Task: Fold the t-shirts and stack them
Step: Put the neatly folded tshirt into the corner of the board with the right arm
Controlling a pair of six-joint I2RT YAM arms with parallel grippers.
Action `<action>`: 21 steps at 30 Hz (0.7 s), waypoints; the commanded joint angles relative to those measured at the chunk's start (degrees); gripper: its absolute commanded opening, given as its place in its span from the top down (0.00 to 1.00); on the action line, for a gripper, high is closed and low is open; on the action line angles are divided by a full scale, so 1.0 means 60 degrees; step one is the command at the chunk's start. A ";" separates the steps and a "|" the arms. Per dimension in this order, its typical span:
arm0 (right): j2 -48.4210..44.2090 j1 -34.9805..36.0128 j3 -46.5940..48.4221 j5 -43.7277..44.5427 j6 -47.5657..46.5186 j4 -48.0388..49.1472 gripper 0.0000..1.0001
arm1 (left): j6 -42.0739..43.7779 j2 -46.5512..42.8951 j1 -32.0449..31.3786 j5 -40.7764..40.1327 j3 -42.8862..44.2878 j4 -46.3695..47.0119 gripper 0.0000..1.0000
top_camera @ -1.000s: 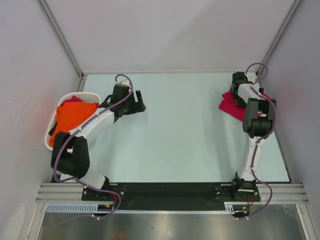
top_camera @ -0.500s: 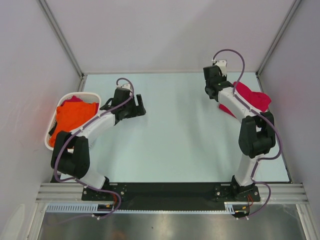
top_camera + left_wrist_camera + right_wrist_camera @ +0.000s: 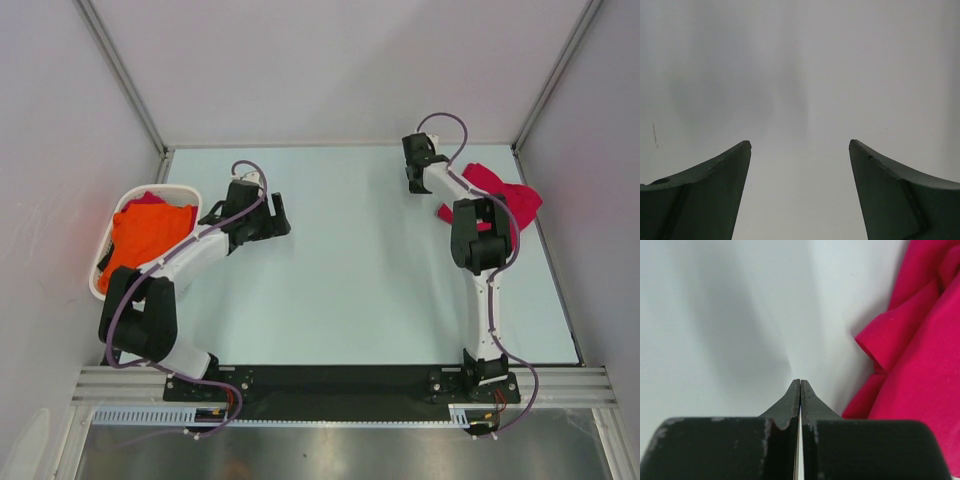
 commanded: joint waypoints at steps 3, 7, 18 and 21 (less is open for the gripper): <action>0.0329 -0.0349 0.0741 0.0101 0.0164 -0.0569 1.00 | -0.0200 -0.0343 -0.0055 -0.0053 -0.0043 0.0135 0.15; 0.0813 -0.0554 0.0960 0.0366 0.0266 -0.1109 1.00 | -0.0244 -0.0299 -0.0070 -0.0053 -0.0058 0.0165 0.15; 0.1312 -0.1023 0.0245 0.0351 0.0999 -0.2532 1.00 | -0.0346 -0.0226 -0.0113 0.0079 -0.0263 0.0414 0.15; 0.1122 -0.1184 -0.0385 0.0365 0.1189 -0.2722 1.00 | -0.0376 -0.0197 -0.0157 0.0181 -0.0336 0.0560 0.15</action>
